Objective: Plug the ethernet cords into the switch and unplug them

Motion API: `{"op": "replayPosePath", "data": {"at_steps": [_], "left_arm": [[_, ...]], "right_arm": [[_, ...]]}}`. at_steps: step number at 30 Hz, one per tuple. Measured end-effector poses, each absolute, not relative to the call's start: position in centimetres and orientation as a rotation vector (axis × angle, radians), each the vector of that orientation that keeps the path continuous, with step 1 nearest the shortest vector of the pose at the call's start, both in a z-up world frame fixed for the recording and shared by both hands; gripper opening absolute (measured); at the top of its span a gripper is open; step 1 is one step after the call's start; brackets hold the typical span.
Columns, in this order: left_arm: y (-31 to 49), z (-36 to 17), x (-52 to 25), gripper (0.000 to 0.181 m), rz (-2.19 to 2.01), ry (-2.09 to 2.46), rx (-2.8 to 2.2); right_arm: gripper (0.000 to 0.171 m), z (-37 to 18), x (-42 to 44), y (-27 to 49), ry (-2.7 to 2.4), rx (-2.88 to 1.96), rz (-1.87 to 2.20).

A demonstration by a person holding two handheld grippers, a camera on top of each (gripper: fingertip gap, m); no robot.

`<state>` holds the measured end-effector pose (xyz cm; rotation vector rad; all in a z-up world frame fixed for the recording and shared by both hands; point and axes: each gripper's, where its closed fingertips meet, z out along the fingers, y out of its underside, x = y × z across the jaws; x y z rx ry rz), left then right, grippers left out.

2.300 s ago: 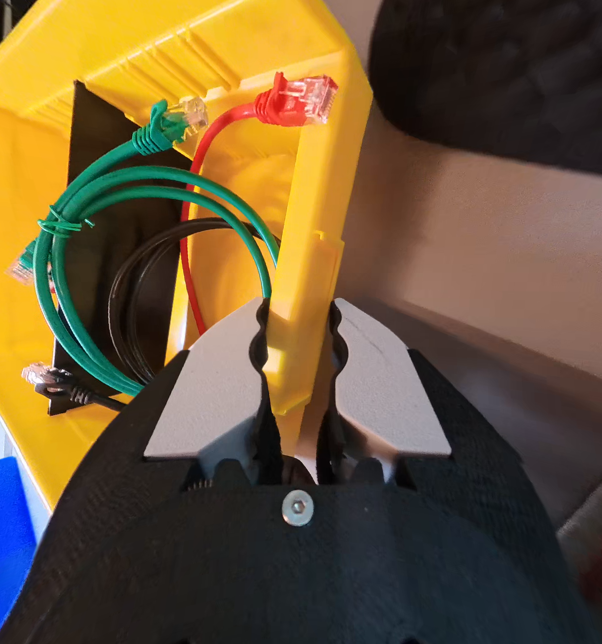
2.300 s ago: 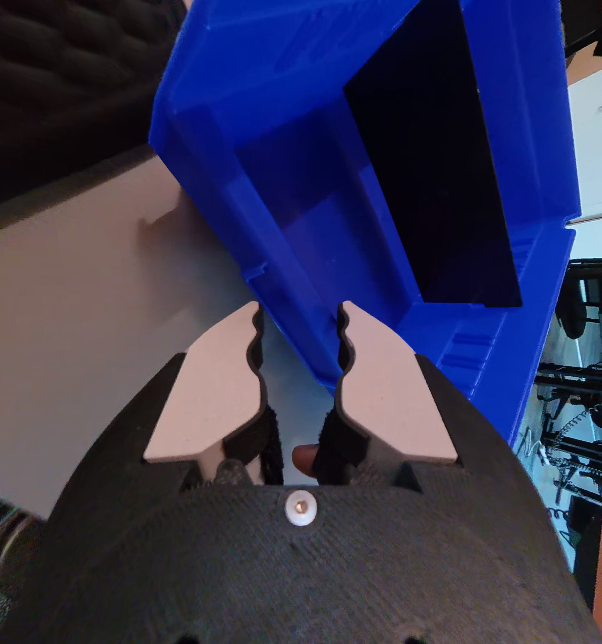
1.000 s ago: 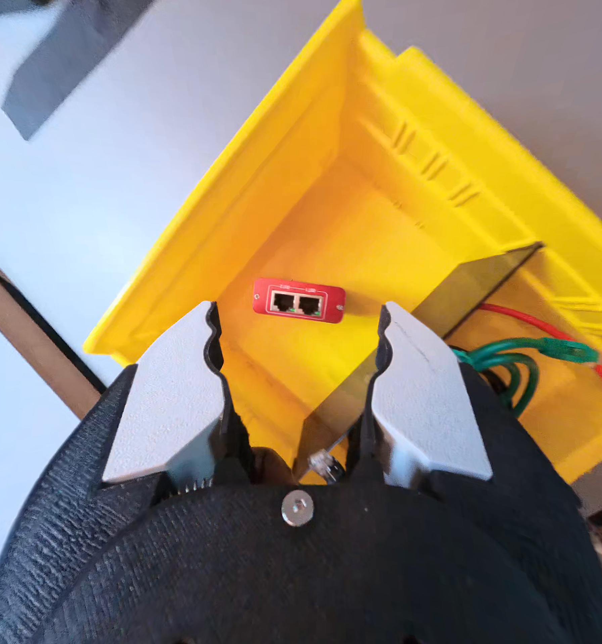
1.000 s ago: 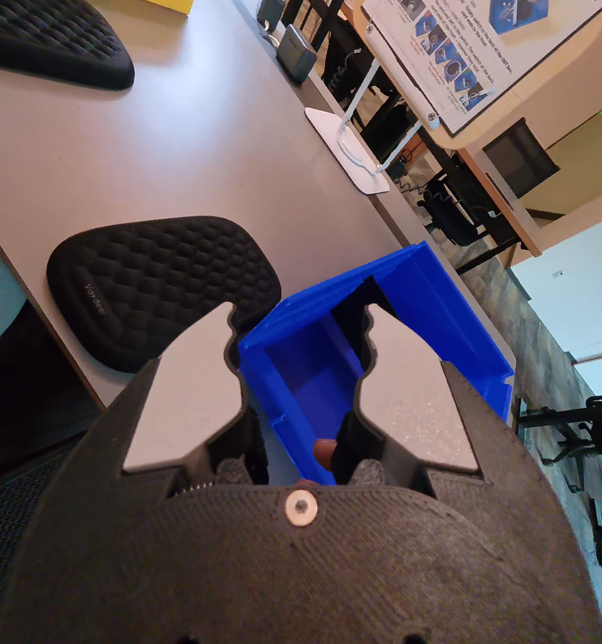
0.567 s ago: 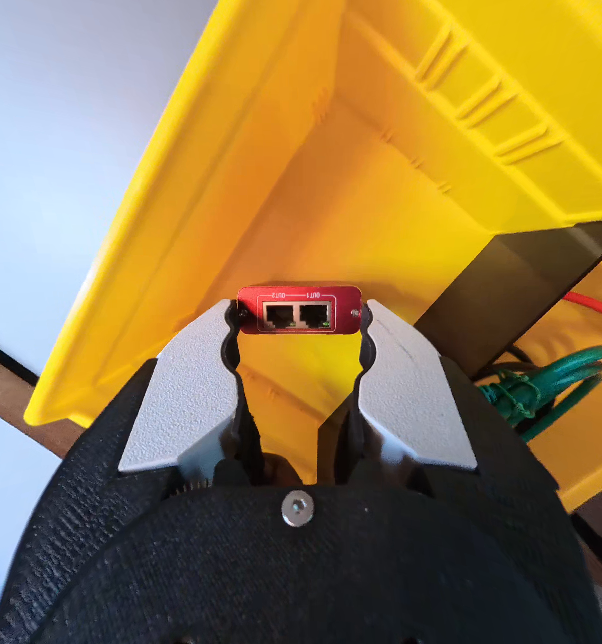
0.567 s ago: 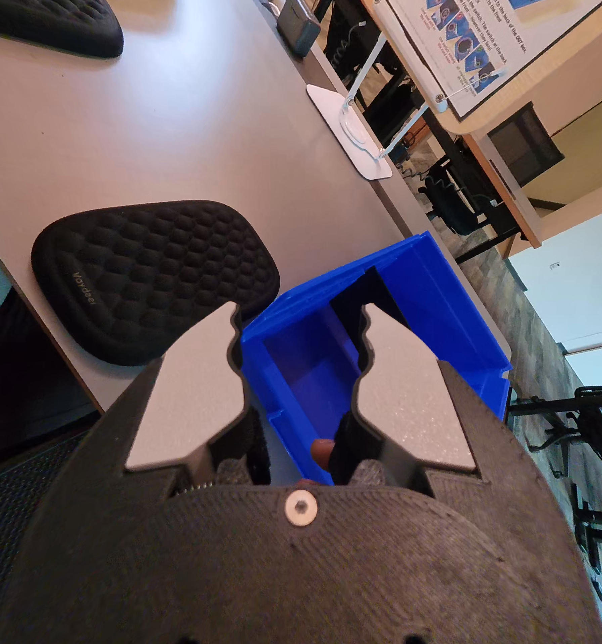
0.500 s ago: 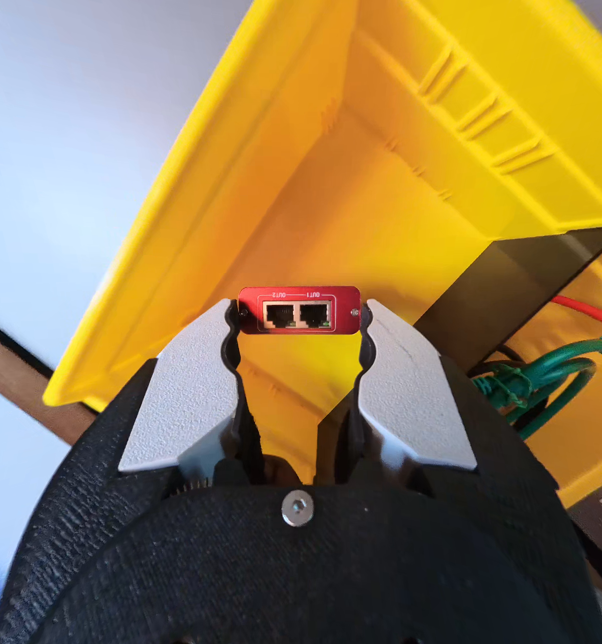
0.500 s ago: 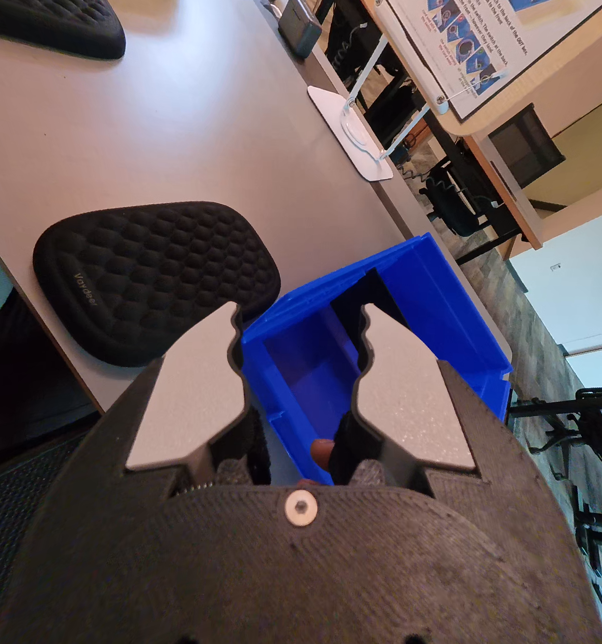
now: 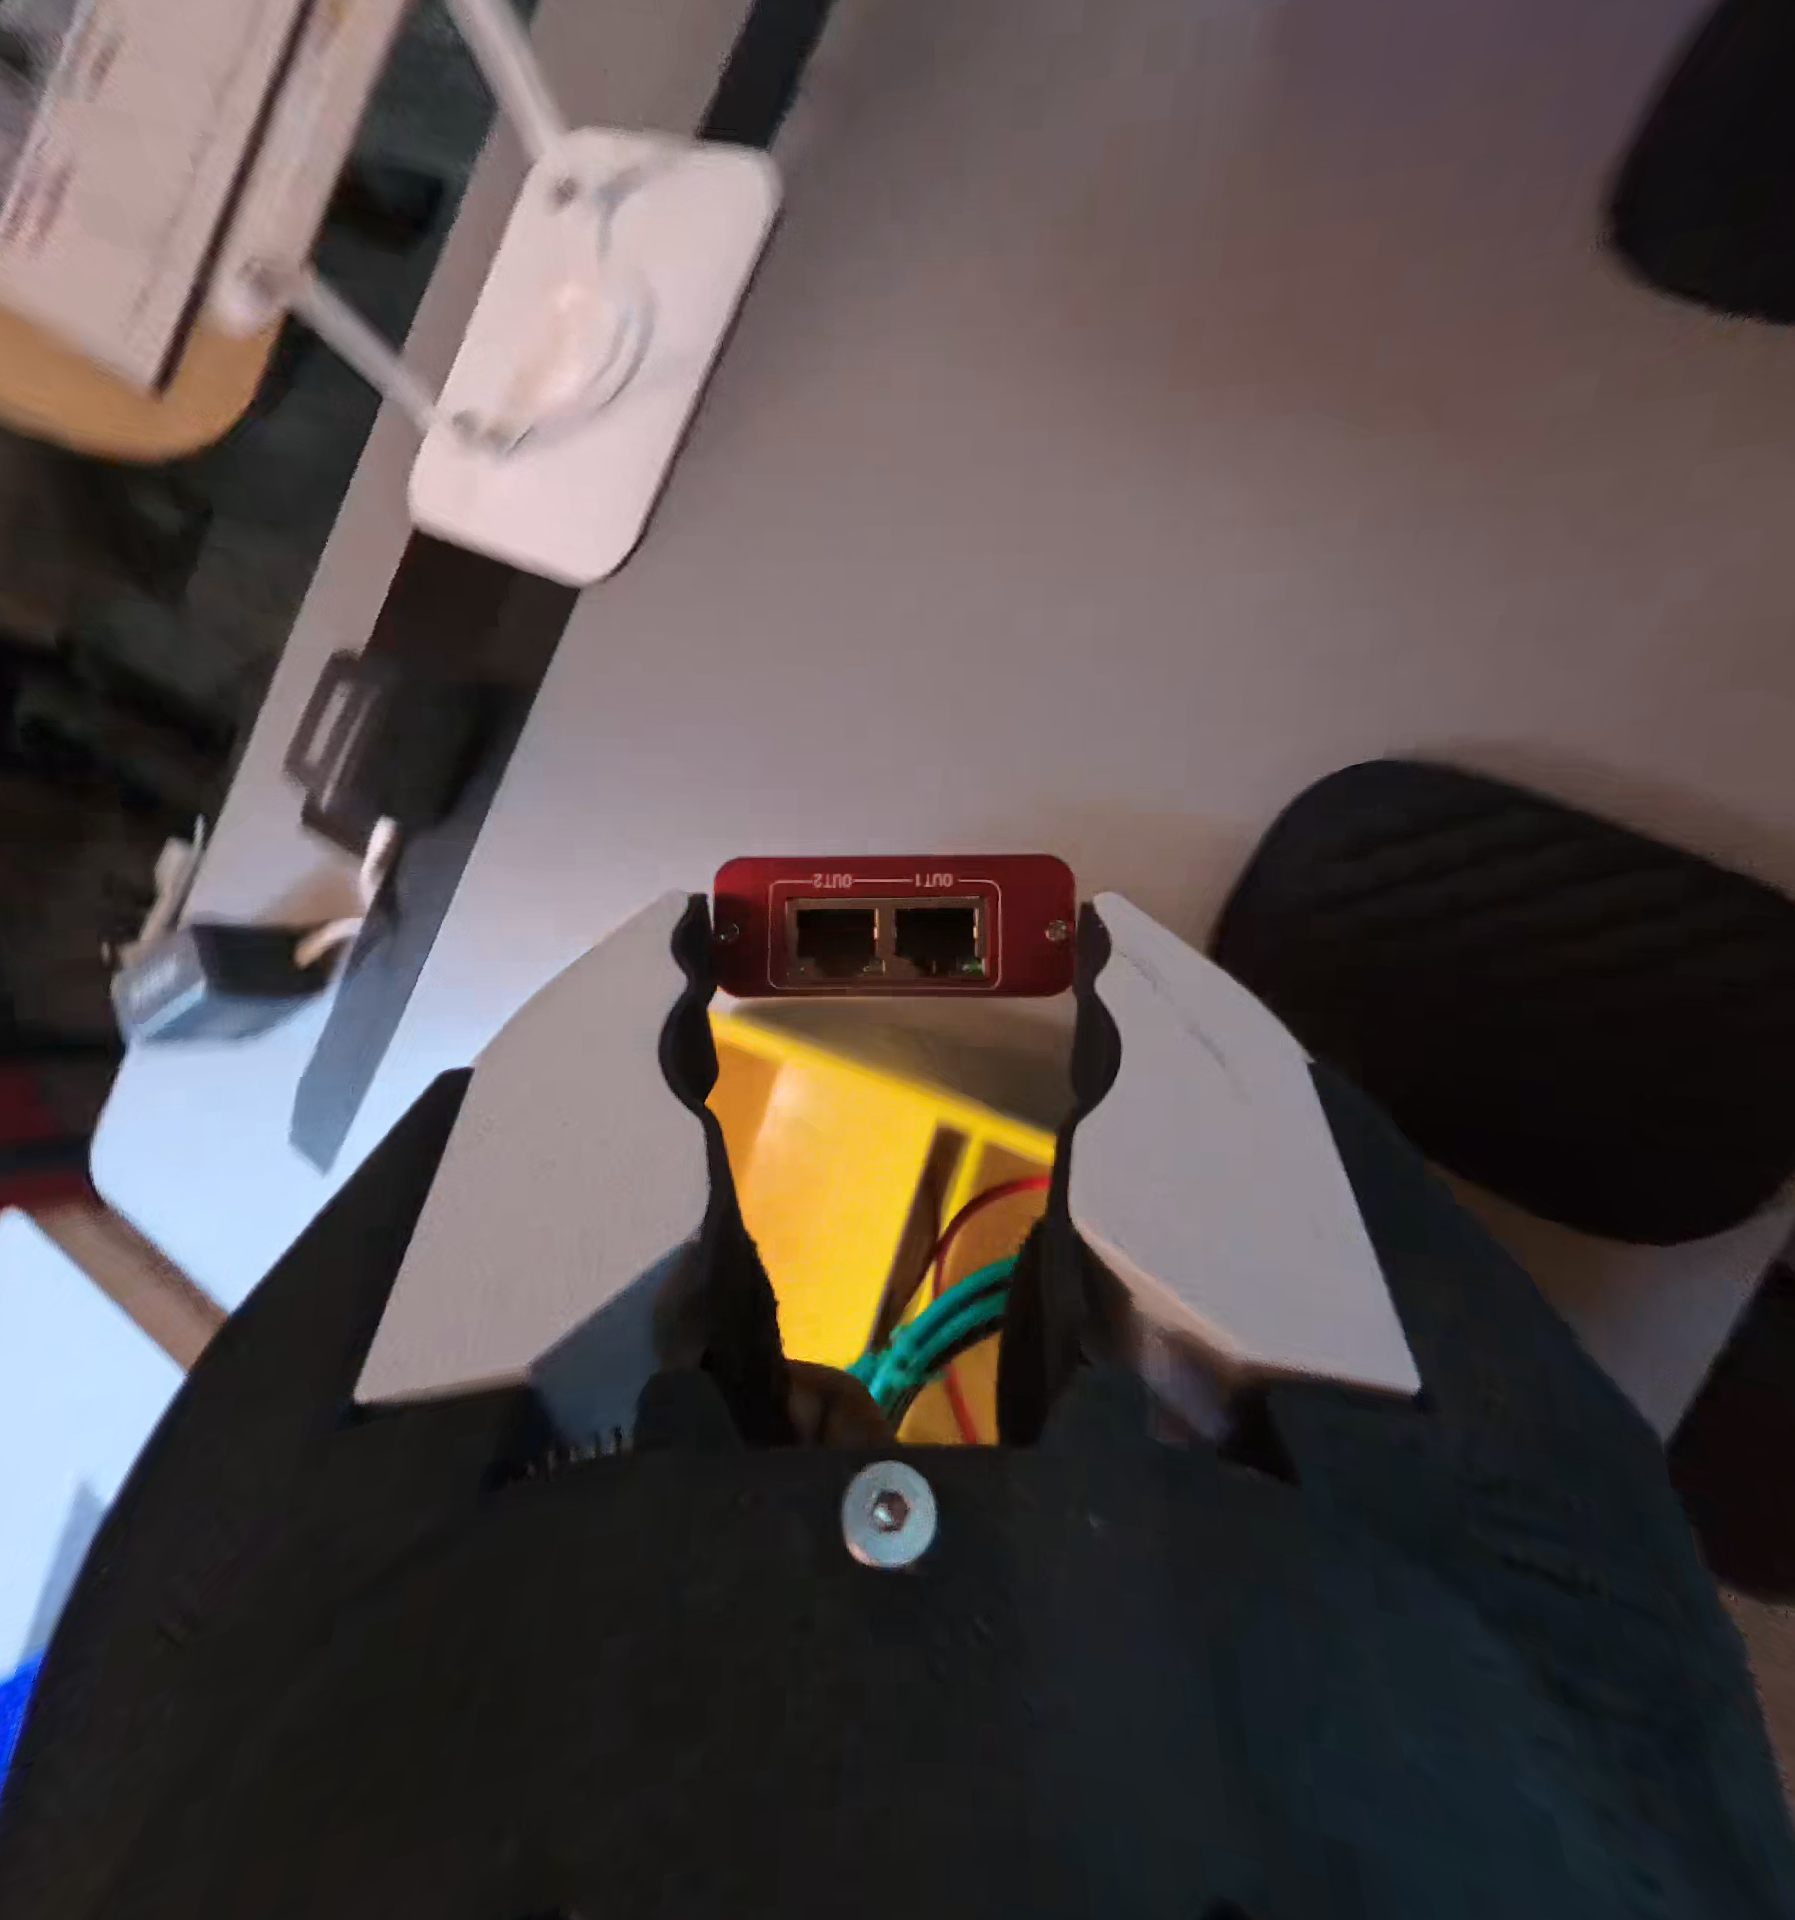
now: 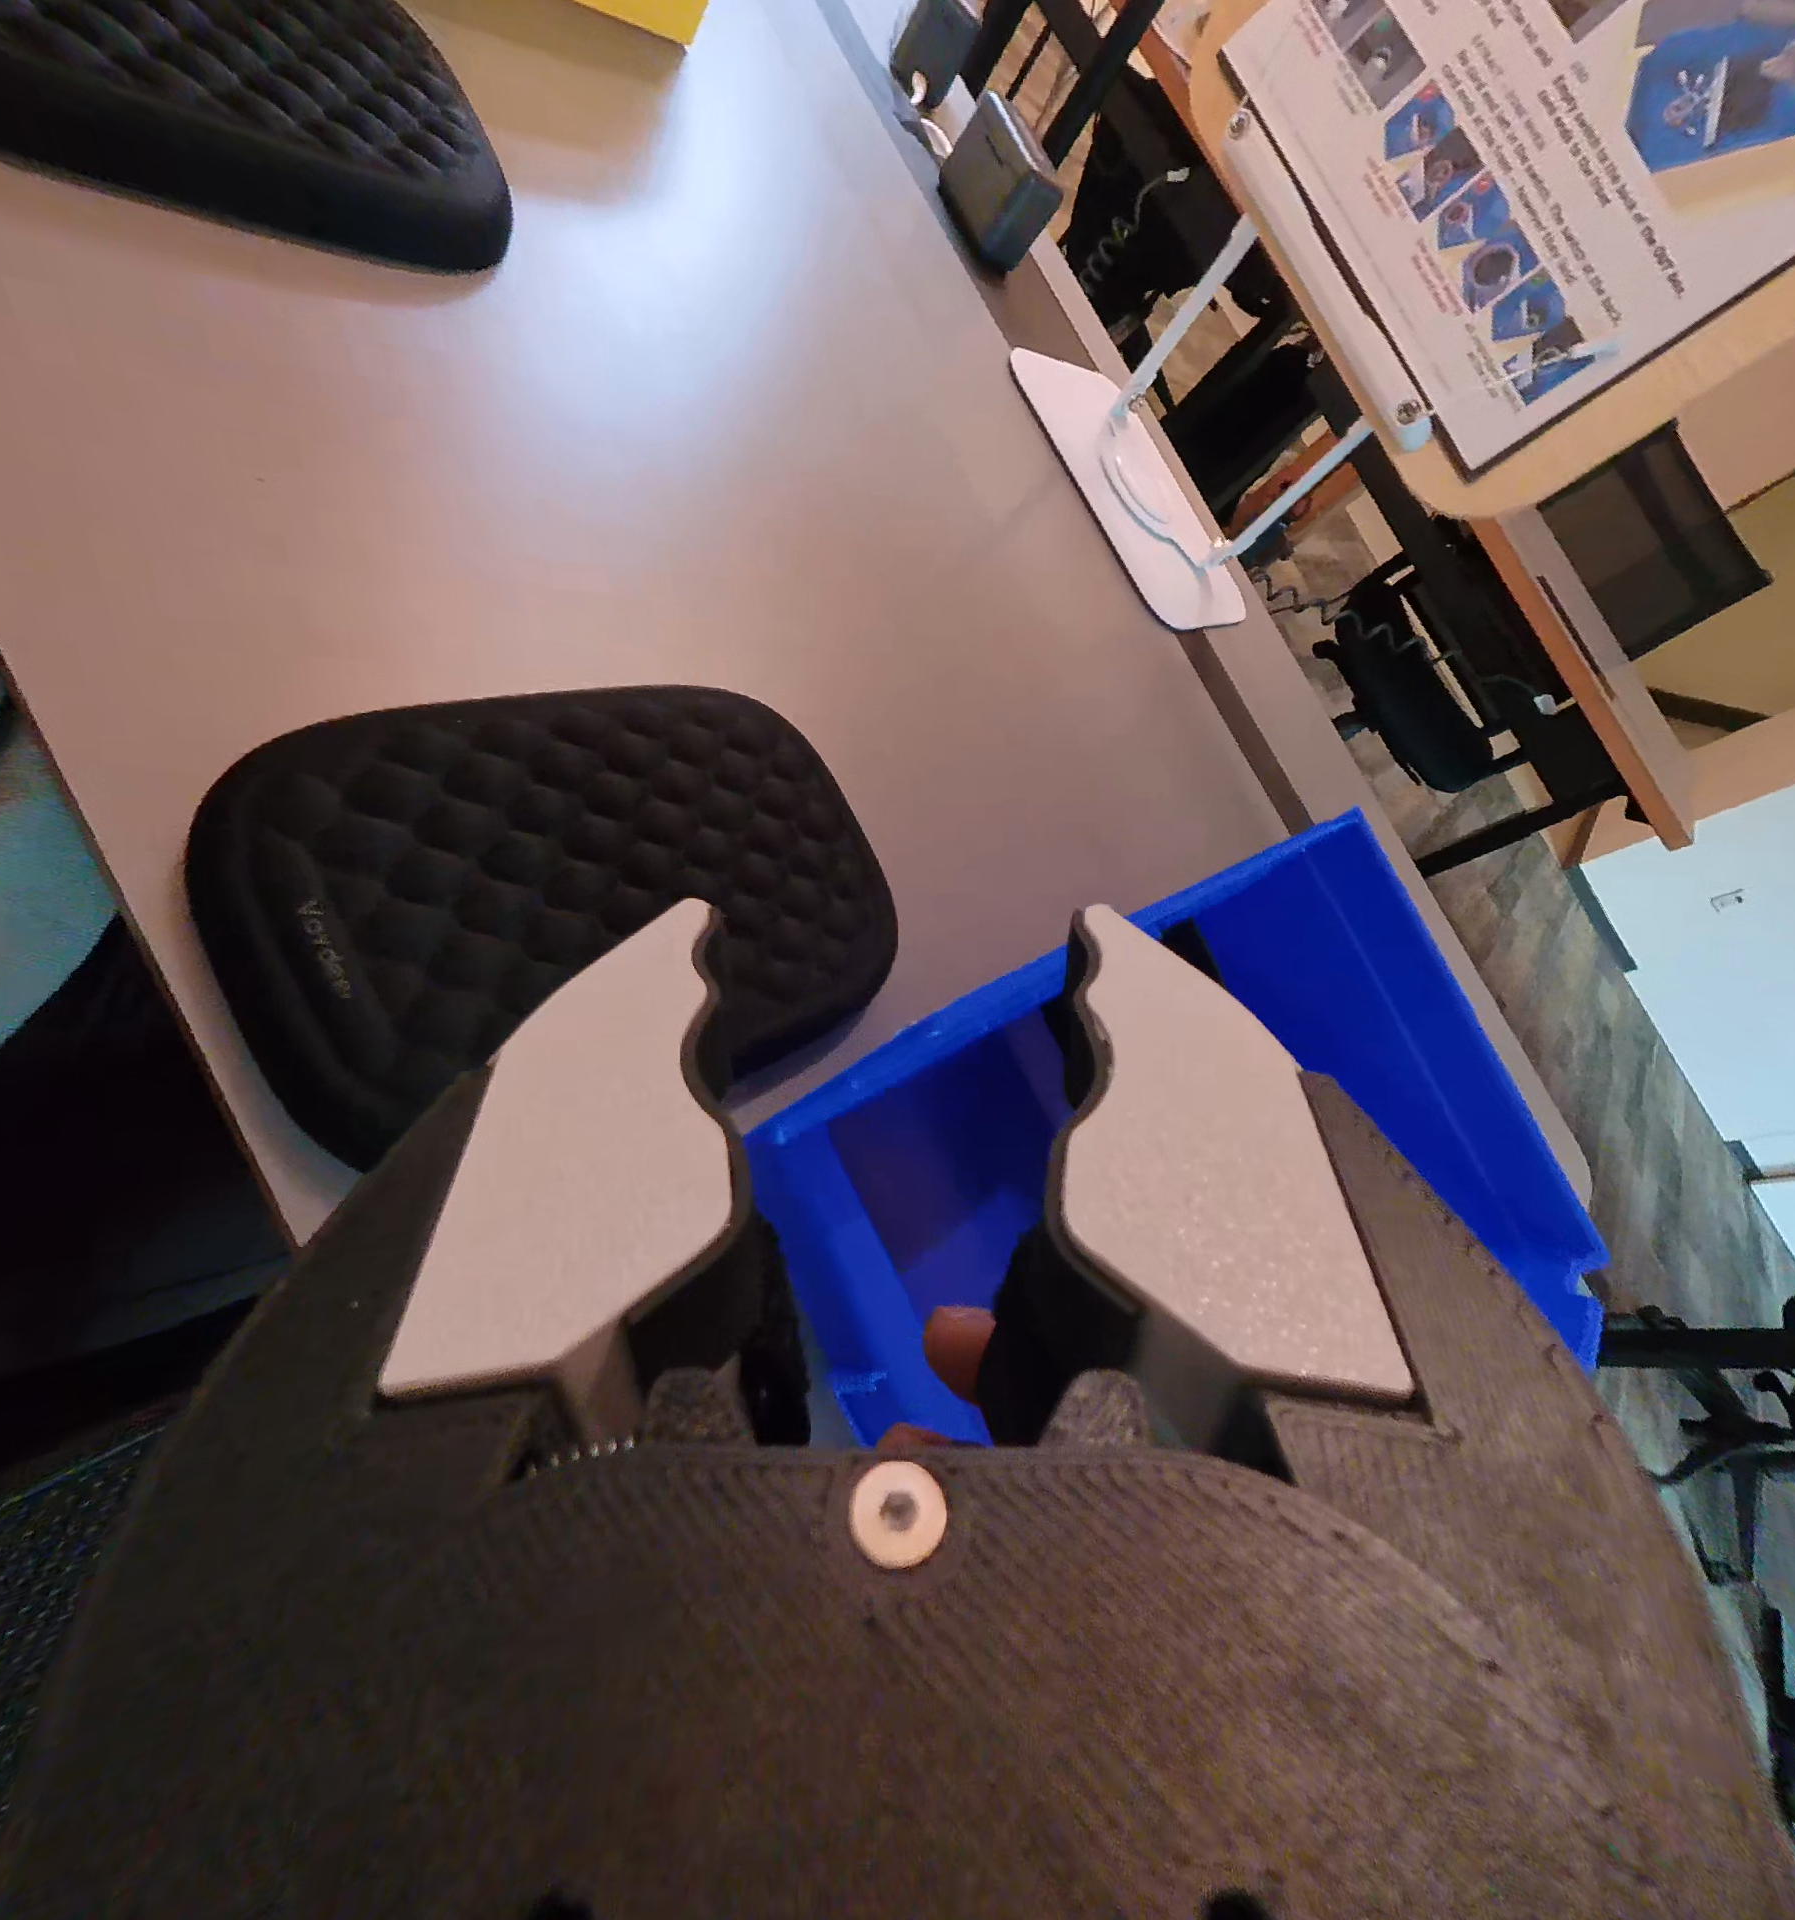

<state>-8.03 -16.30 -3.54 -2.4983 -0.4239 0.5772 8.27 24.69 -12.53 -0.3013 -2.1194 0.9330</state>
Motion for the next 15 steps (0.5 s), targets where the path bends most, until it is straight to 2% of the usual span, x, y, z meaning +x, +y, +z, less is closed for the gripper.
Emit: {"op": "replayPosePath", "data": {"at_steps": [8,15], "left_arm": [[-0.9,-8.6,2.1,0.067,0.401,0.028,-2.560],[6.9,-14.8,7.1,0.066,0.180,0.116,-2.489]], "right_arm": [[0.063,-13.0,8.7,24.0,-2.144,-0.286,0.963],[0.064,-13.9,8.9,23.9,-2.181,-0.299,0.969]]}}
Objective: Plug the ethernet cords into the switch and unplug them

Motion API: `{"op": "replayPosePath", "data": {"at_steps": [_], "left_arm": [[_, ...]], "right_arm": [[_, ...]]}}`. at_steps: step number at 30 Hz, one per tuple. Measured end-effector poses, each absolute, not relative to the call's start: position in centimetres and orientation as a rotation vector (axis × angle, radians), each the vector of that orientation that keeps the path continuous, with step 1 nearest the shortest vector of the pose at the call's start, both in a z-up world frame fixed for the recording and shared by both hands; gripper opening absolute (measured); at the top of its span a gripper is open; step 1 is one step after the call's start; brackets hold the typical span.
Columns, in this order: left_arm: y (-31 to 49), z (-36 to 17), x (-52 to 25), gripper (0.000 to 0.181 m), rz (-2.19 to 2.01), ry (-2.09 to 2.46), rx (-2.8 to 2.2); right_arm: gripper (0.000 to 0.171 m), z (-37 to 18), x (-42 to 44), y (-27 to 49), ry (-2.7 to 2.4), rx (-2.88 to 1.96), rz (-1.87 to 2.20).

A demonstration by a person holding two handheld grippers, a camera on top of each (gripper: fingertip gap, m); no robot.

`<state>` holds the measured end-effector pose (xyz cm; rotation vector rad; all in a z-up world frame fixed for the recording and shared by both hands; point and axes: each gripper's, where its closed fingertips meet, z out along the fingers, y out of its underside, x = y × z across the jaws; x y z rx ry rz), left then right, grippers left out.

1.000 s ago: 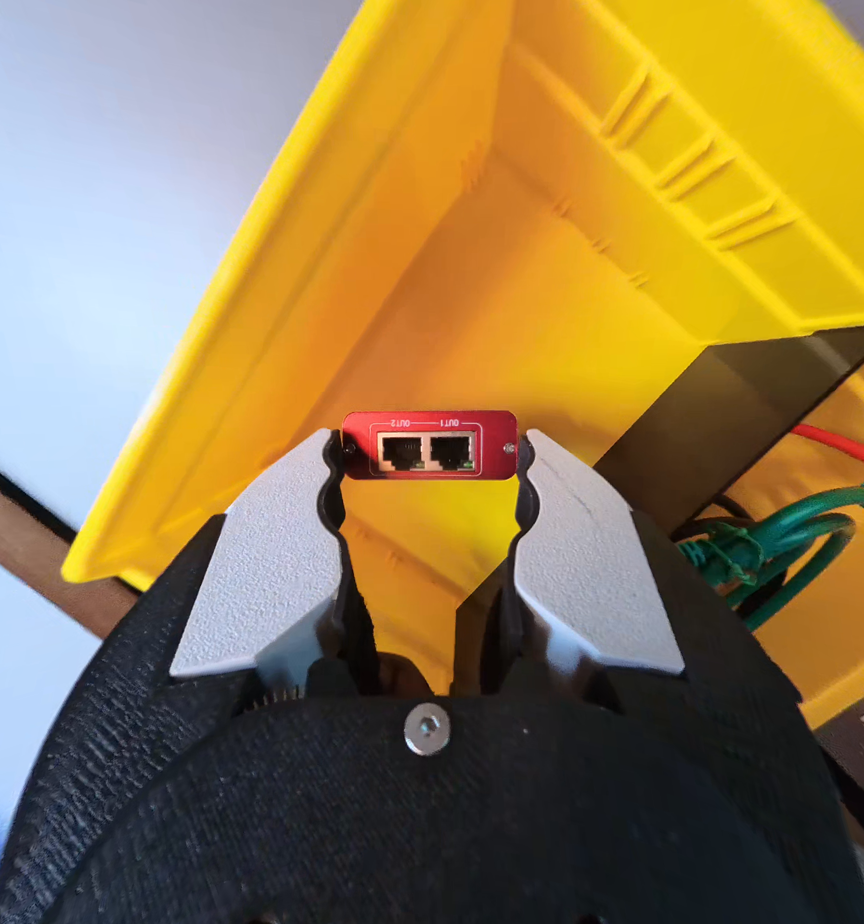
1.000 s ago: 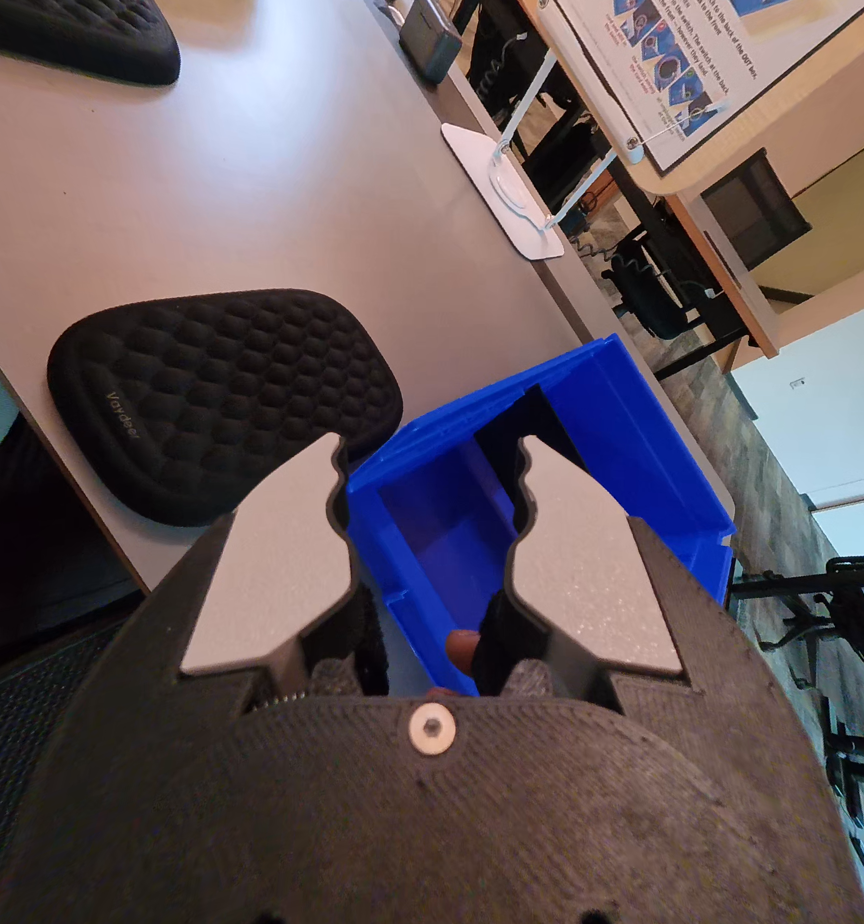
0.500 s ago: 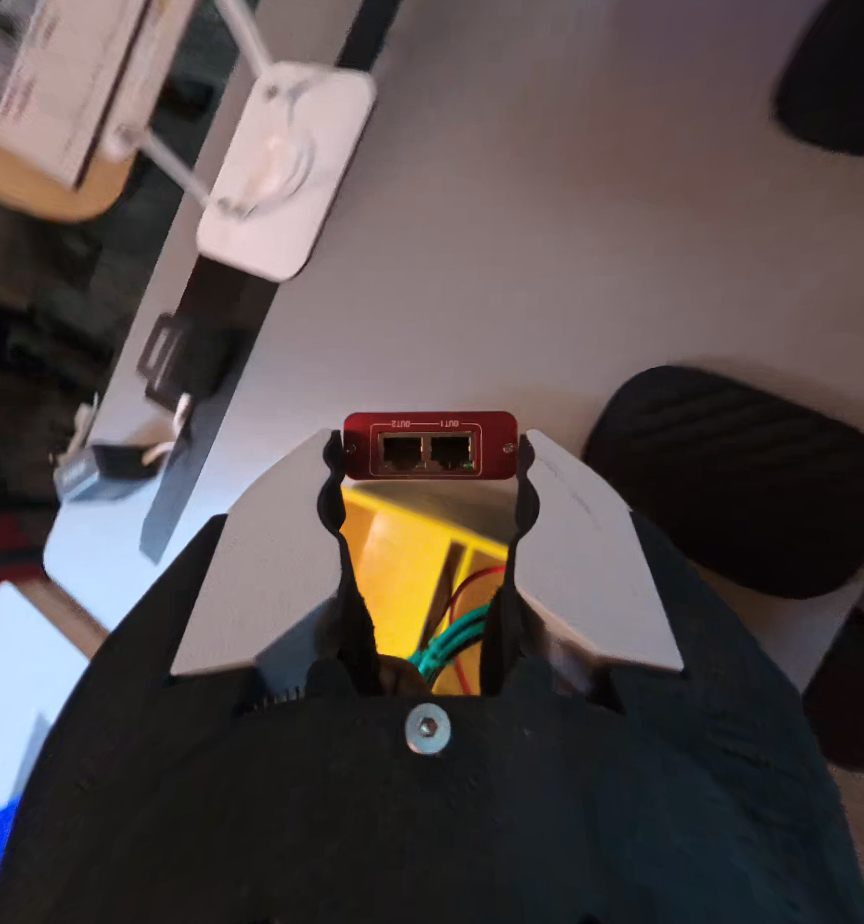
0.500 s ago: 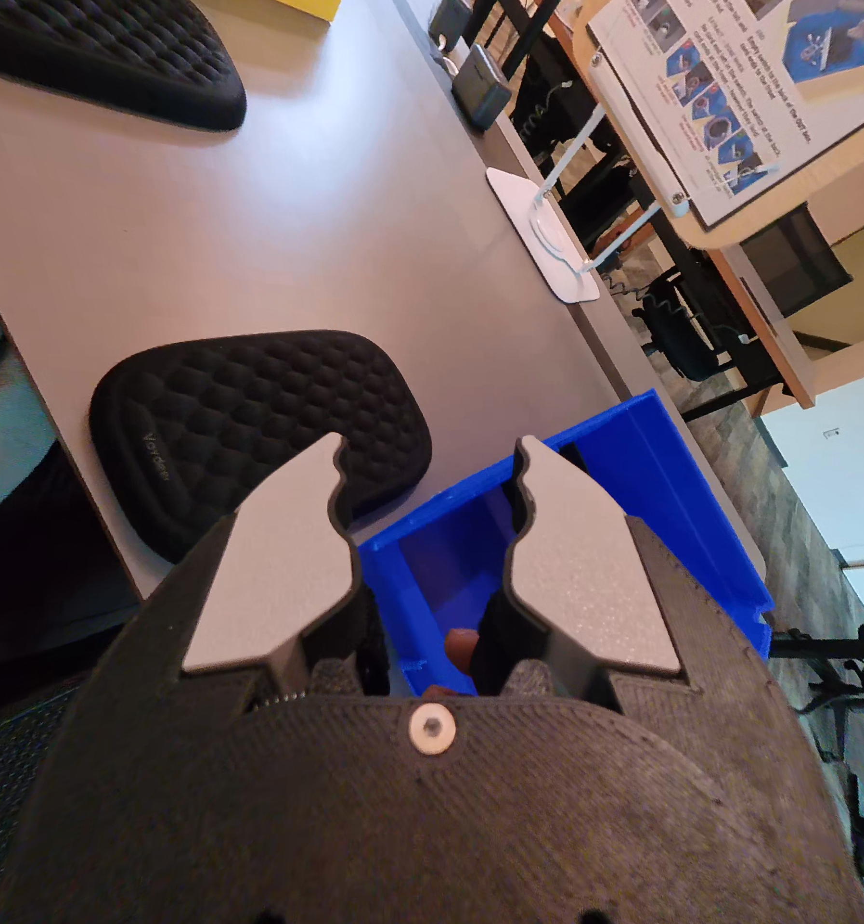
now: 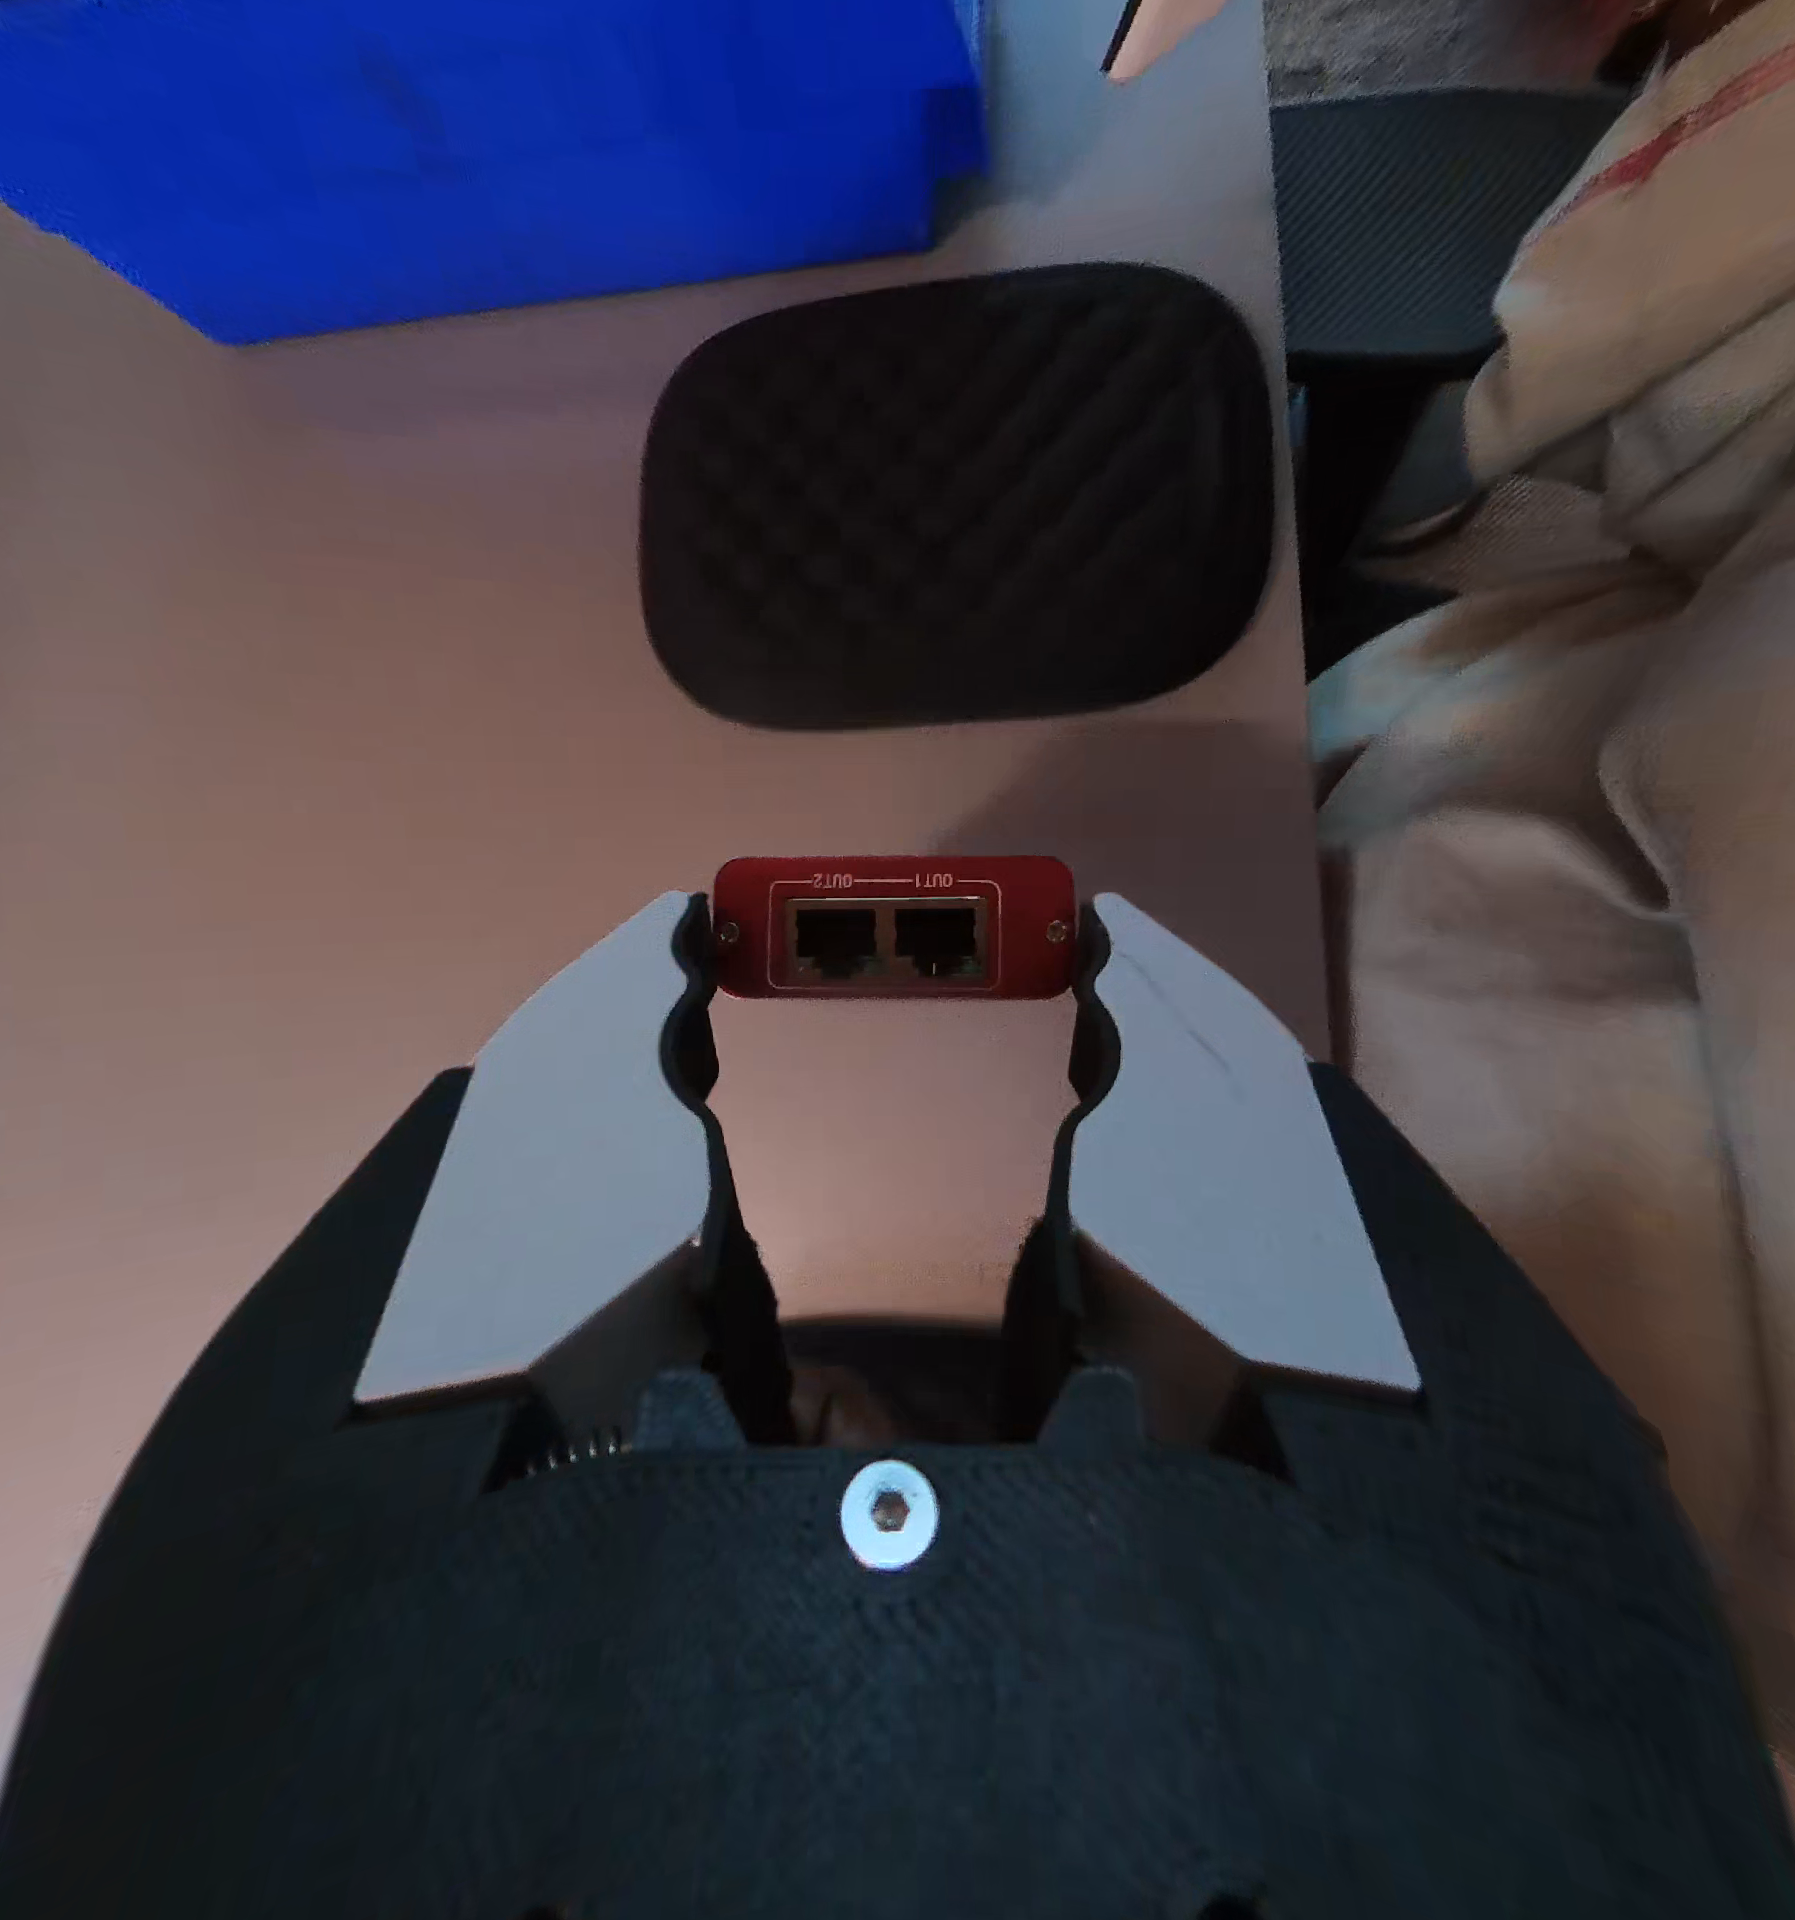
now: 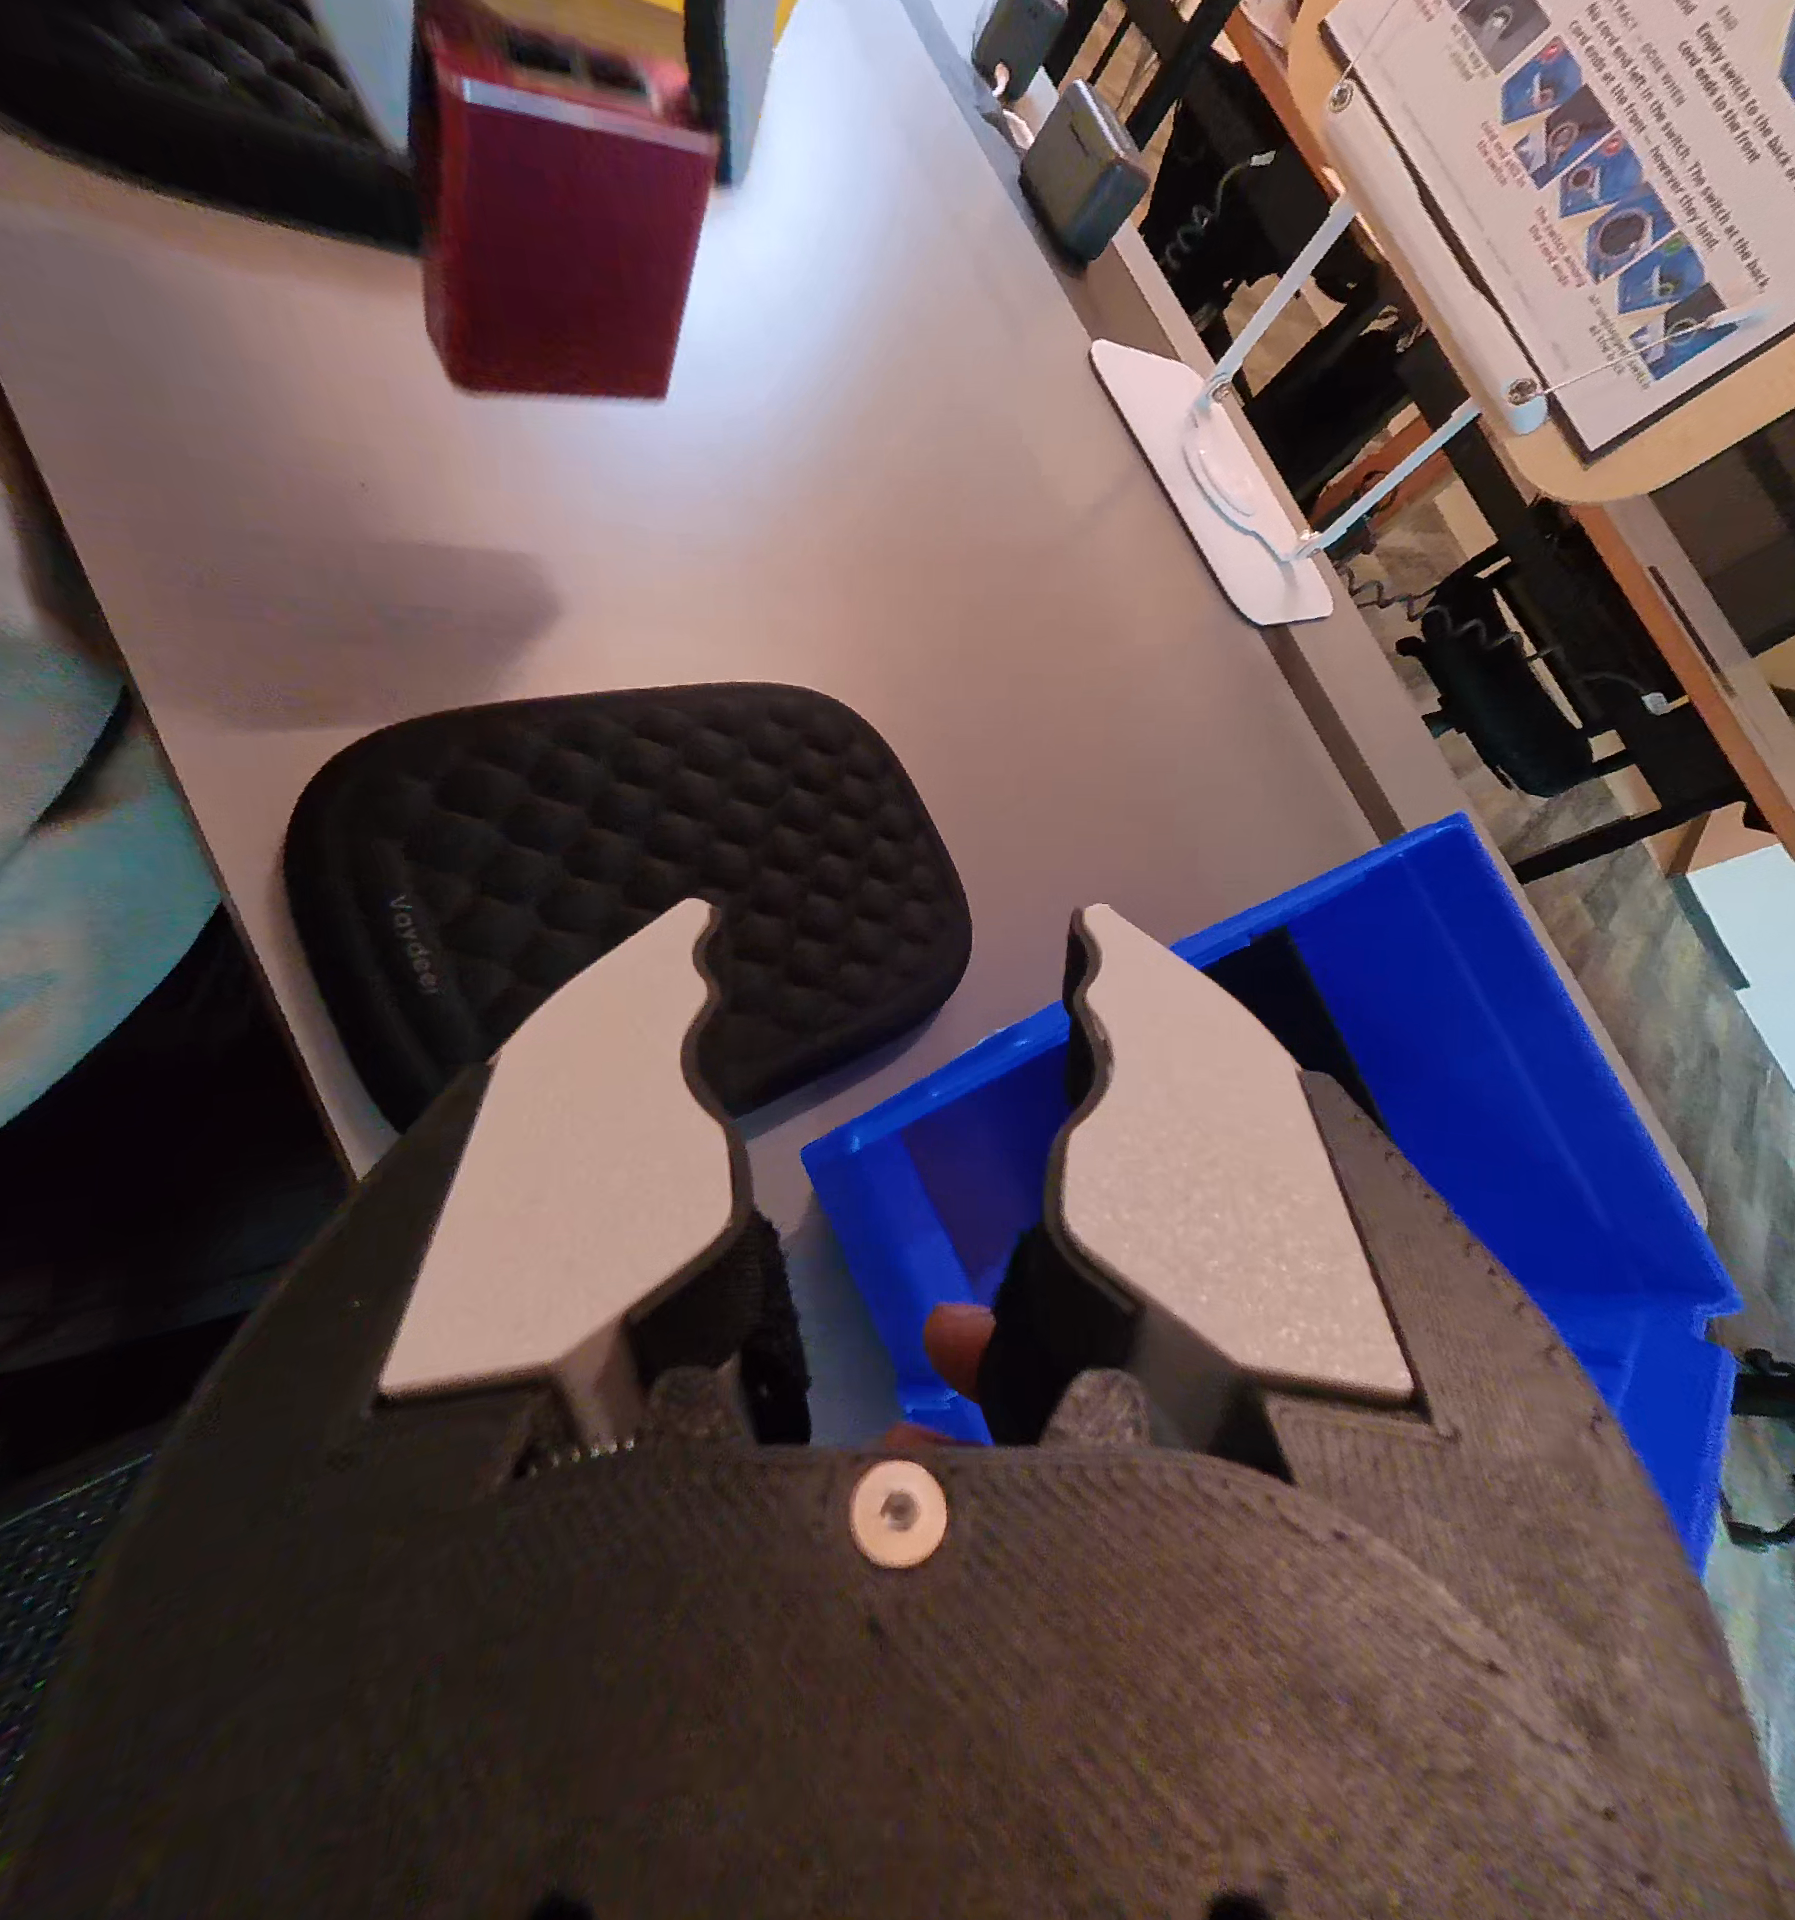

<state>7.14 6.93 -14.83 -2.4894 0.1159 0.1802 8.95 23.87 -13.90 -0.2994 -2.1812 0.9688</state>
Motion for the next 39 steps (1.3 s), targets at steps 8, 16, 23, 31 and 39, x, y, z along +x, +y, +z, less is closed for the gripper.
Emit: {"op": "replayPosePath", "data": {"at_steps": [8,16,23,31,39], "left_arm": [[9.1,-18.8,7.1,0.067,0.110,0.067,-2.487],[9.1,-19.4,7.2,0.067,0.078,0.054,-2.459],[7.8,-19.1,6.3,0.076,0.067,-0.069,-2.370],[-0.8,-11.6,5.1,0.073,0.258,-0.379,-2.025],[-24.6,-9.4,-0.6,0.055,0.777,-1.179,-1.750]], "right_arm": [[0.064,-14.4,9.0,23.4,-2.212,-0.299,0.978],[0.066,-14.1,9.2,22.2,-2.230,-0.281,1.029],[0.087,-14.0,9.7,17.6,-2.354,-0.232,1.146],[0.093,-15.3,9.4,15.2,-2.460,-0.182,1.097],[0.091,-15.6,9.3,15.0,-2.462,-0.182,1.066]]}}
